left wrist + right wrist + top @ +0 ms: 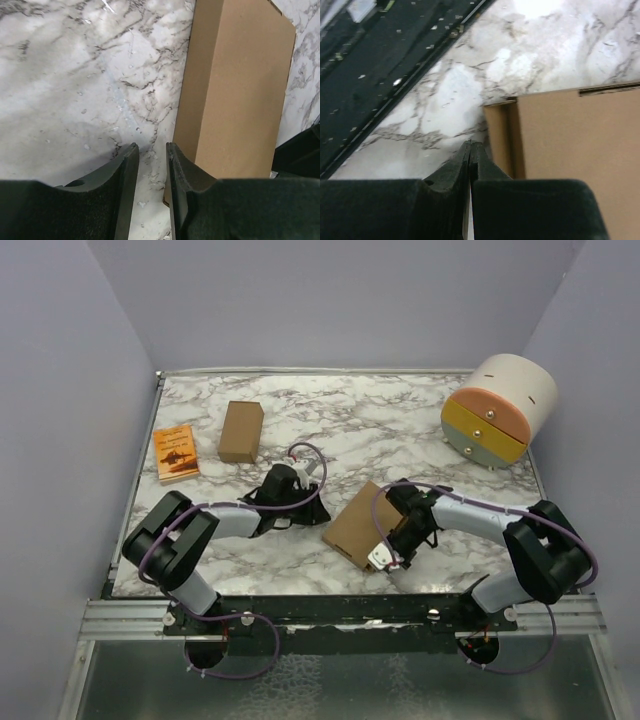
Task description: Fold the paper box
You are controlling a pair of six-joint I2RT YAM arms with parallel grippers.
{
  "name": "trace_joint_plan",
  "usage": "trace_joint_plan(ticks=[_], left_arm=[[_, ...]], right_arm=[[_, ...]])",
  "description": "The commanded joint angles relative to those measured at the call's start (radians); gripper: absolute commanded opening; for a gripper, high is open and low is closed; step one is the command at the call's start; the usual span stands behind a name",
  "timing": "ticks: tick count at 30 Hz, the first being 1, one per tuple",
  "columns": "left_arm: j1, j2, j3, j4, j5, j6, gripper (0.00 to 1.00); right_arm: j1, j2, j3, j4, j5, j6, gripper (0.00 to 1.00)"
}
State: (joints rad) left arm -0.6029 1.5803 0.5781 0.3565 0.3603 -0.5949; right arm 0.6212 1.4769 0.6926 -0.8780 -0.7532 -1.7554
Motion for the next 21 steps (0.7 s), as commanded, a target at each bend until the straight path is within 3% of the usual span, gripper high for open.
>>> trace_joint_plan(ticks=[1, 12, 16, 21], left_arm=[[-0.033, 0.028, -0.007, 0.043, 0.049, -0.012, 0.31], [-0.138, 0.041, -0.093, 0.109, 0.034, -0.073, 0.31], [-0.12, 0.02, -0.123, 0.094, -0.018, -0.093, 0.34], [-0.091, -0.002, -0.119, 0.079, -0.035, -0.098, 0.35]], right_arm=[[0.021, -0.002, 0.008, 0.195, 0.051, 0.115, 0.01], [0.022, -0.006, 0.131, 0.201, -0.075, 0.369, 0.02], [0.02, -0.012, 0.13, -0.03, -0.115, 0.136, 0.11], [0.02, -0.03, 0.043, -0.152, -0.023, -0.057, 0.12]])
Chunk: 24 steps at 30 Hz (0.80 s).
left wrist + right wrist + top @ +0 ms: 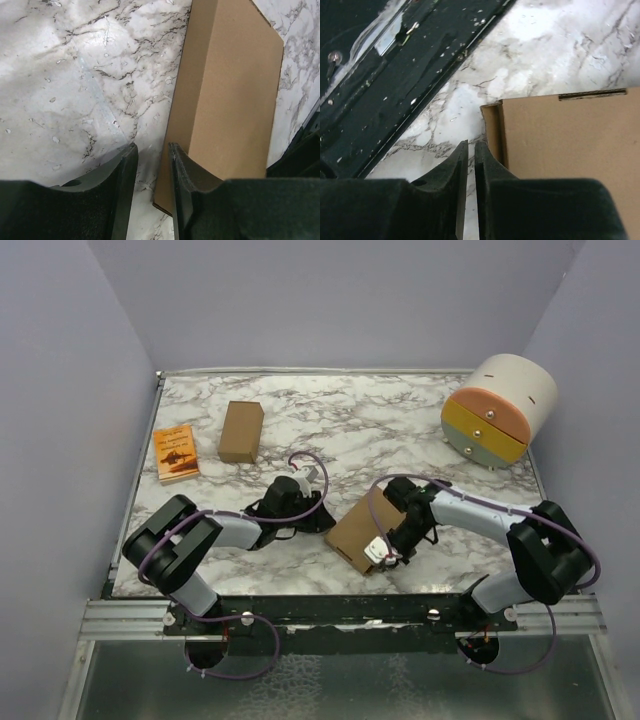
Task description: Fold the paper box
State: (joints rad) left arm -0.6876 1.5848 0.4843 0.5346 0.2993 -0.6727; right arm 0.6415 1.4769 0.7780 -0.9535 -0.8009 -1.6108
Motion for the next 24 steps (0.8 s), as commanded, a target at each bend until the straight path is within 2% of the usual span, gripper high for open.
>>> trace_joint_plan(ticks=[1, 8, 14, 20, 24], left_arm=[[-0.005, -0.009, -0.021, -0.104, 0.024, -0.019, 0.36], [-0.006, -0.013, -0.022, -0.102, 0.016, -0.028, 0.36], [-0.005, -0.002, -0.022, -0.104, 0.013, -0.025, 0.35], [-0.006, 0.026, -0.033, -0.083, 0.026, -0.025, 0.32], [-0.022, 0.044, -0.039, -0.056, 0.038, -0.033, 0.3]], right_arm=[[0.0, -0.032, -0.059, -0.076, 0.045, -0.217, 0.11], [0.009, -0.023, -0.092, -0.066, 0.009, -0.254, 0.03], [0.127, -0.037, -0.129, 0.173, 0.022, 0.003, 0.01], [0.136, -0.043, -0.087, 0.281, 0.013, 0.153, 0.01], [0.136, -0.044, -0.024, 0.379, 0.006, 0.343, 0.01]])
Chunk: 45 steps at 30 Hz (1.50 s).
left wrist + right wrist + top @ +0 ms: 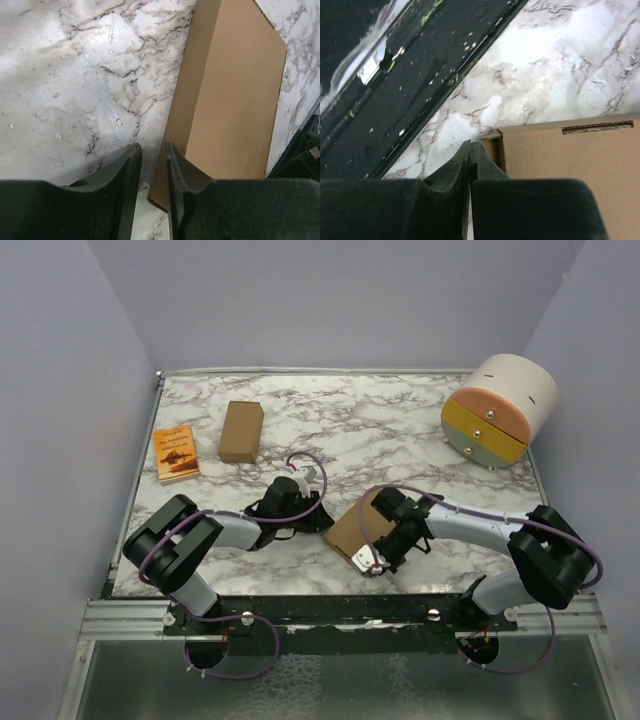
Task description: Fold the paper box
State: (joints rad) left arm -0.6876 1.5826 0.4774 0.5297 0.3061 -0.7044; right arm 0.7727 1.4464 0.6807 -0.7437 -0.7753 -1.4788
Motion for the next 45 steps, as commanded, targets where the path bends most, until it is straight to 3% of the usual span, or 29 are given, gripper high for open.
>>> trace_joint_plan(ticks=[1, 7, 13, 18, 25, 31, 45], left_arm=[[-0.026, 0.049, -0.032, -0.048, 0.031, -0.002, 0.29], [-0.043, 0.046, -0.041, -0.038, 0.019, -0.008, 0.29], [-0.034, 0.04, -0.042, -0.054, -0.004, 0.002, 0.32], [-0.024, 0.039, -0.034, -0.053, -0.009, 0.002, 0.33], [-0.022, 0.054, -0.028, -0.053, 0.0, 0.003, 0.32], [-0.024, 0.07, -0.035, -0.034, 0.019, 0.002, 0.3], [-0.052, 0.091, -0.056, 0.025, 0.036, -0.016, 0.28]], right_arm=[[0.005, -0.011, 0.089, 0.178, -0.021, 0.241, 0.01], [0.005, 0.015, 0.131, 0.149, -0.087, 0.333, 0.01], [0.005, 0.019, 0.049, -0.162, -0.079, -0.11, 0.05], [0.021, 0.02, -0.011, -0.178, -0.057, -0.171, 0.01], [0.14, 0.041, -0.01, 0.087, 0.013, 0.122, 0.01], [0.144, 0.05, 0.044, 0.243, 0.088, 0.29, 0.01], [0.142, 0.07, 0.102, 0.354, 0.218, 0.582, 0.01]])
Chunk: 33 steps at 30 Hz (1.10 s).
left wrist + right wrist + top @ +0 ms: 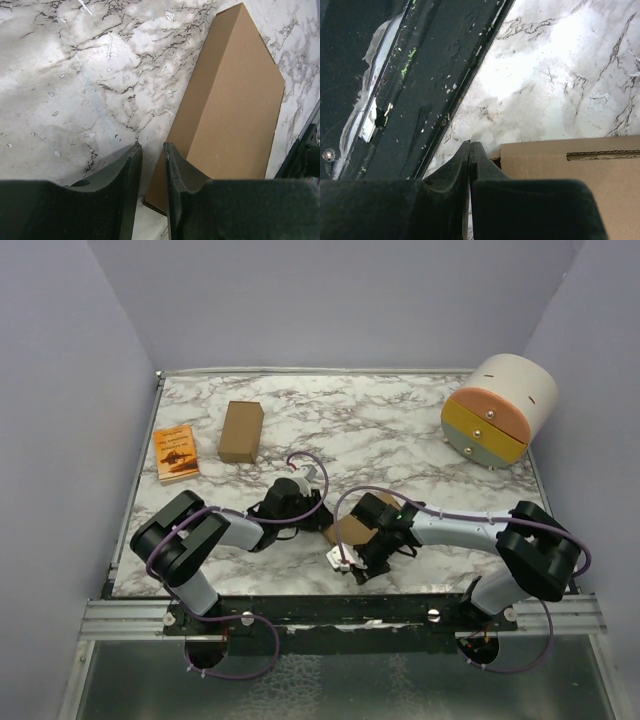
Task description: Fold the paper box
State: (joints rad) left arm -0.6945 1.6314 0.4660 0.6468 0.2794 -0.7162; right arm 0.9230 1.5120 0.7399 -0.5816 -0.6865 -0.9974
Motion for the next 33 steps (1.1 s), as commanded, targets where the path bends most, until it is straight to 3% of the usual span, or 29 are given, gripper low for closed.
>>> trace_joint_plan(ticks=[1, 5, 9, 11, 14, 19, 23, 29, 33], left_arm=[[-0.045, 0.043, -0.046, -0.089, 0.062, -0.004, 0.28], [-0.043, 0.036, -0.052, -0.088, 0.052, -0.011, 0.29], [-0.01, -0.002, -0.032, -0.149, 0.009, -0.004, 0.34], [0.025, -0.035, -0.019, -0.173, 0.004, 0.007, 0.37], [0.069, -0.096, 0.025, -0.235, -0.013, 0.042, 0.42], [0.11, -0.131, 0.138, -0.284, -0.042, 0.094, 0.45], [0.113, -0.107, 0.186, -0.2, -0.021, 0.124, 0.46], [0.101, 0.001, 0.276, -0.089, 0.053, 0.156, 0.5], [0.079, 0.137, 0.387, -0.093, 0.106, 0.181, 0.5]], right_arm=[[-0.009, -0.002, 0.033, 0.208, 0.142, 0.115, 0.01], [-0.012, -0.034, 0.015, 0.164, 0.089, 0.057, 0.02], [-0.015, 0.0, 0.113, -0.296, -0.197, -0.325, 0.08], [-0.023, 0.021, 0.142, -0.463, -0.227, -0.427, 0.06], [-0.097, -0.015, 0.123, -0.546, -0.205, -0.479, 0.04], [-0.324, -0.116, 0.112, -0.495, -0.125, -0.364, 0.04], [-0.484, -0.217, 0.098, -0.393, -0.004, -0.185, 0.05], [-0.718, -0.305, 0.019, -0.329, 0.162, -0.064, 0.22], [-0.787, -0.312, -0.038, -0.312, 0.225, -0.039, 0.15]])
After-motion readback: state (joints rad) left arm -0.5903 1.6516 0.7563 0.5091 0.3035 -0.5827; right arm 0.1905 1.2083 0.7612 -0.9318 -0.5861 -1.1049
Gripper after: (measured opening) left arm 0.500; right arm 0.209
